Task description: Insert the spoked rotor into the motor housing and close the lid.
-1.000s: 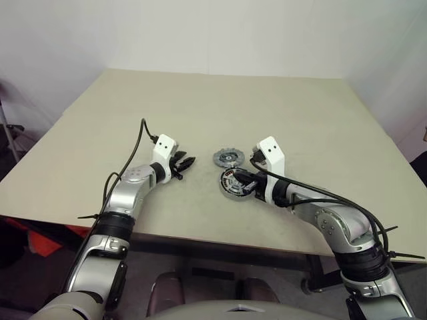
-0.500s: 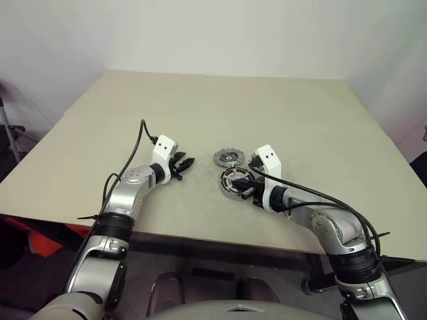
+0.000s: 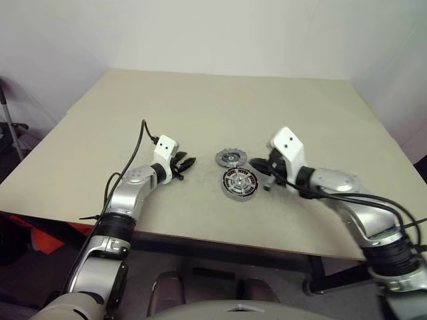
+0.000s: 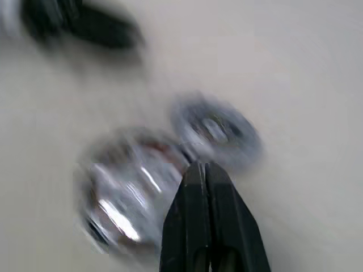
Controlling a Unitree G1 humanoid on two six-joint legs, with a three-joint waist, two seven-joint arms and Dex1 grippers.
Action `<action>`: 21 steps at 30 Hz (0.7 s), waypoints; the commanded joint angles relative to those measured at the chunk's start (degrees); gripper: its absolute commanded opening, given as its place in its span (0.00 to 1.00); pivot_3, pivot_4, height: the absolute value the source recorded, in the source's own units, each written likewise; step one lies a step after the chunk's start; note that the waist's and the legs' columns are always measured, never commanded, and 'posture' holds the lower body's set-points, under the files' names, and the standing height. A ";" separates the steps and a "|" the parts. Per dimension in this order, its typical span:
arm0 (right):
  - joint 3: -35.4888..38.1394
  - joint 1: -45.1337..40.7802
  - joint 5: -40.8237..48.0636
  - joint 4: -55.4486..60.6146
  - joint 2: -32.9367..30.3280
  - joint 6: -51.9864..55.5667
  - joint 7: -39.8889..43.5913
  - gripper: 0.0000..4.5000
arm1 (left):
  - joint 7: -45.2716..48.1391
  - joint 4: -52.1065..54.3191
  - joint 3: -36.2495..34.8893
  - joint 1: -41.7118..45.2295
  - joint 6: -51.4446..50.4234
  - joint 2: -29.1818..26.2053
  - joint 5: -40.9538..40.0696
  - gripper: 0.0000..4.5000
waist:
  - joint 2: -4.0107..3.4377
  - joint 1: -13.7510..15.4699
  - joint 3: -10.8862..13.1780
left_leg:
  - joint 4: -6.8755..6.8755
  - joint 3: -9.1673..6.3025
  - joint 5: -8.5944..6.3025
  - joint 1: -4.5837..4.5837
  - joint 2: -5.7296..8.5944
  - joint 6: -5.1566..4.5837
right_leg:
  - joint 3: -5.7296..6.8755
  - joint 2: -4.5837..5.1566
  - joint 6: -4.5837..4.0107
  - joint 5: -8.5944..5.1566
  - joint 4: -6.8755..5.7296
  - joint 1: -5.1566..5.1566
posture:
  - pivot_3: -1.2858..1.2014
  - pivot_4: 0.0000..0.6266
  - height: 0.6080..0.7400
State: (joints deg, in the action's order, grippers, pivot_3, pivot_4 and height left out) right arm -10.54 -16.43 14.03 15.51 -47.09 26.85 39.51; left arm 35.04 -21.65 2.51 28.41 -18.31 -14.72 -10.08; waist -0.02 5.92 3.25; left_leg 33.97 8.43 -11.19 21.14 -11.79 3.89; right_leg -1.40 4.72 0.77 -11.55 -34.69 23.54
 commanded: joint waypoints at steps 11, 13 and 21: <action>-10.46 -17.19 -20.71 -18.51 -7.62 -43.10 26.90 0.44 | -0.69 -1.38 -0.66 1.94 2.80 0.74 0.29 0.46 | 0.00 -0.51 0.01 | 0.28 0.09 -0.35 0.03 -0.07 -0.69 | 0.10 -0.10 -0.38 0.21 -0.09 0.06 | 0.52 0.00 1.00; -12.84 -19.99 -23.26 -21.98 -6.88 -47.98 29.36 0.44 | -0.78 -1.60 -0.62 2.10 3.01 0.80 0.32 0.46 | 0.00 -0.52 0.01 | 0.31 0.10 -0.35 0.07 -0.08 -0.79 | 0.16 -0.09 -0.38 0.22 -0.09 0.06 | 0.52 0.00 1.00; -16.73 -29.41 -29.08 -35.06 -3.23 -60.99 32.97 0.44 | -1.26 -0.57 -1.04 1.24 3.07 0.52 0.11 0.46 | 0.01 -0.56 0.02 | 0.34 0.13 -0.28 0.13 -0.08 -1.01 | 0.36 -0.01 -0.42 0.23 -0.16 0.07 | 0.52 0.00 1.00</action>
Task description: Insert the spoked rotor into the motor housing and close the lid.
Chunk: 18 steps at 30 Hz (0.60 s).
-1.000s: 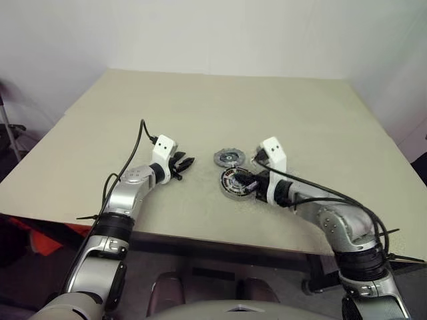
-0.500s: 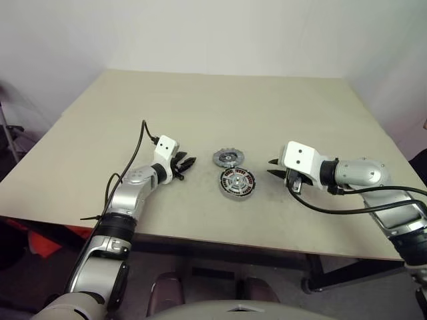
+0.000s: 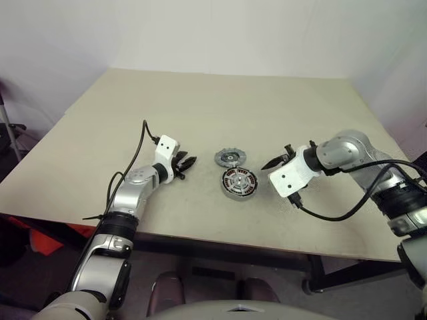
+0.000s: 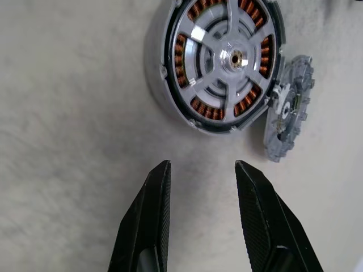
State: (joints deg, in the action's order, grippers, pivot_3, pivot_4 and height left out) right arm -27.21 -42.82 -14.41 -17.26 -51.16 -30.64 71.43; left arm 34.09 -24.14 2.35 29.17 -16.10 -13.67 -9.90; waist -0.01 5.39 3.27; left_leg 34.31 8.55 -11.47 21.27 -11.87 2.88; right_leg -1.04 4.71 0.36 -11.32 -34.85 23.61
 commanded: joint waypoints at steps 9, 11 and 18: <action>-0.86 -1.30 -0.65 -0.96 3.39 -5.53 3.15 0.44 | -0.40 2.98 -1.30 -0.05 0.11 -1.04 -0.43 0.46 | 0.01 -0.04 0.01 | 0.00 0.00 0.01 0.02 -0.01 -0.06 | 0.03 0.00 -0.01 0.00 -0.01 0.00 | 0.52 0.00 1.00; -0.83 -0.65 -0.85 -0.18 4.16 -4.79 3.11 0.44 | -0.28 3.32 -1.16 -0.26 -0.13 -1.02 -0.51 0.46 | 0.01 -0.04 0.01 | 0.00 0.00 0.01 0.01 0.00 -0.07 | 0.02 0.00 -0.01 0.00 -0.01 0.00 | 0.52 0.00 1.00; -1.09 0.96 -2.53 -0.41 7.10 -3.27 1.41 0.44 | 1.27 3.76 -1.07 0.10 -1.82 -0.88 -1.47 0.46 | 0.02 -0.05 0.01 | 0.00 0.00 0.02 -0.02 0.00 -0.08 | 0.02 0.00 -0.02 0.00 -0.02 -0.02 | 0.52 0.00 1.00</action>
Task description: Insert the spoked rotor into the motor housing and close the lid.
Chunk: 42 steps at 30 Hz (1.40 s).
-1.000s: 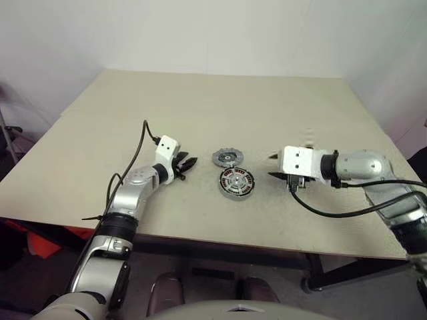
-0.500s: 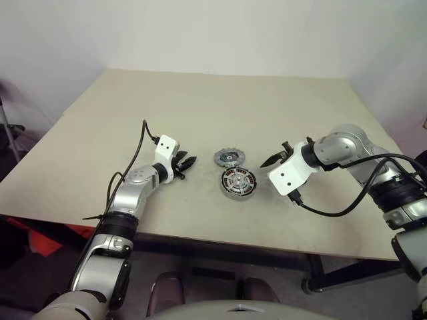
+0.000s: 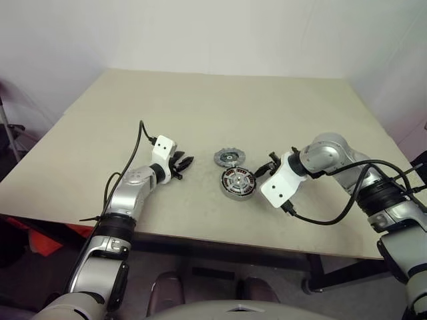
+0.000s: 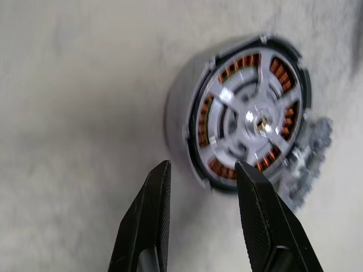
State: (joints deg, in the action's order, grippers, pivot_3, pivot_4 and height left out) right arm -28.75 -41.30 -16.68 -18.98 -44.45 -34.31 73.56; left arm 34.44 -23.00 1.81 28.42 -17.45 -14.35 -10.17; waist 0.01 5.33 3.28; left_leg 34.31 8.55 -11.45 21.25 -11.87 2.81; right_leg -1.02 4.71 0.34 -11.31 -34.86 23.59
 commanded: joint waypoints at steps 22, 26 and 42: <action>-0.60 0.16 -2.23 -6.00 2.33 -2.67 -2.12 0.09 | 2.91 6.96 -1.00 0.19 -5.20 -0.21 -4.27 0.46 | 0.11 -1.40 -0.02 | 0.00 -0.01 0.00 -0.20 -0.03 0.01 | 0.02 -0.02 -0.04 0.02 0.04 -0.23 | 0.52 0.00 1.00; -0.09 -0.19 -2.58 -6.35 2.48 -2.82 -3.19 0.00 | 2.60 6.94 -0.99 0.15 -5.03 -0.22 -4.23 0.46 | 0.12 -1.56 -0.01 | 0.00 -0.01 0.00 -0.24 -0.03 0.01 | 0.01 -0.03 -0.04 0.02 0.02 -0.24 | 0.52 0.00 1.00; 10.26 6.46 13.21 20.41 4.26 47.14 0.57 0.00 | 1.47 6.71 -0.71 -0.76 -3.87 0.00 -3.67 0.46 | 0.01 -1.40 0.25 | -0.04 -0.03 0.03 -0.09 -0.05 -0.01 | 0.01 -0.06 -0.14 0.09 0.06 -0.08 | 0.52 0.00 1.00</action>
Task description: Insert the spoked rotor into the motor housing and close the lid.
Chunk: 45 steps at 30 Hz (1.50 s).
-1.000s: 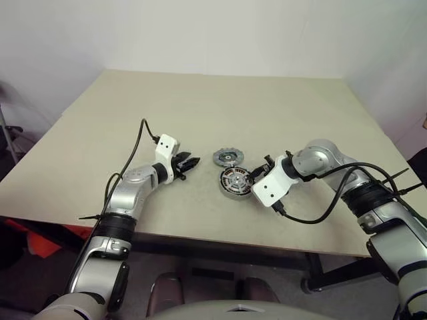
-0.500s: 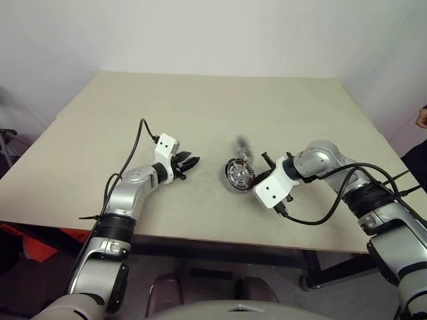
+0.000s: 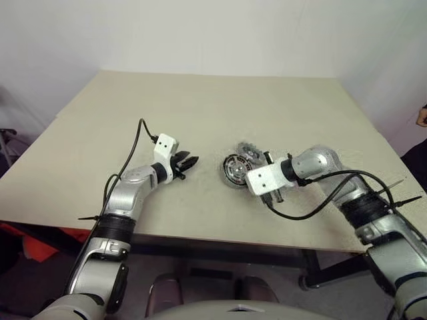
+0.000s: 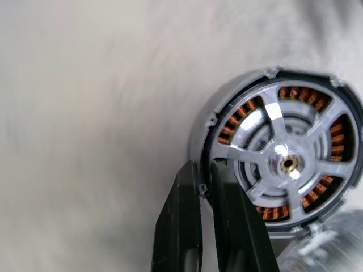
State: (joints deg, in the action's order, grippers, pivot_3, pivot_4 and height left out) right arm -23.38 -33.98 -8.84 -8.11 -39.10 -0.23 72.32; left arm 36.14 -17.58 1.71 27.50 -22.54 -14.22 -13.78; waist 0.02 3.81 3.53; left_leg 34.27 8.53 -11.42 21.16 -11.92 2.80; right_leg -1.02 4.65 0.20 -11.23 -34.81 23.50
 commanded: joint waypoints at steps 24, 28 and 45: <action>8.62 -6.54 22.11 22.07 10.72 77.28 -19.34 0.00 | -1.05 2.61 -1.58 -0.78 1.53 -1.66 -0.12 0.46 | -0.07 1.84 0.02 | -0.39 -0.01 0.38 -0.01 -0.01 0.69 | -0.10 0.01 0.03 -0.07 0.03 0.13 | 0.52 0.00 1.00; 9.28 -7.67 23.15 18.71 13.76 79.83 -23.48 0.00 | -1.35 2.87 -1.62 -1.08 1.65 -1.77 -0.14 0.46 | -0.06 1.81 0.02 | -0.60 -0.01 0.49 -0.02 0.01 0.88 | -0.11 0.00 0.03 -0.07 0.02 0.25 | 0.52 0.00 1.00; 17.86 -11.54 30.45 22.78 16.02 83.67 -32.30 0.58 | -1.13 1.57 -1.21 -0.20 2.16 -1.03 -0.06 0.46 | -0.06 1.88 0.02 | -0.74 -0.01 0.58 -0.05 0.02 1.01 | -0.15 -0.01 0.04 -0.07 0.00 0.27 | 0.52 0.00 1.00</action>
State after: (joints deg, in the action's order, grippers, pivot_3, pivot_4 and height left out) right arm -8.26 -43.73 20.53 12.41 -23.47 83.18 41.39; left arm 34.74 -17.16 0.69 26.12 -21.54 -15.34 -13.64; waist -0.04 5.69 3.55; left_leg 33.53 8.51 -10.83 21.11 -11.90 3.82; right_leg -1.17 4.65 0.24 -11.30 -34.81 23.78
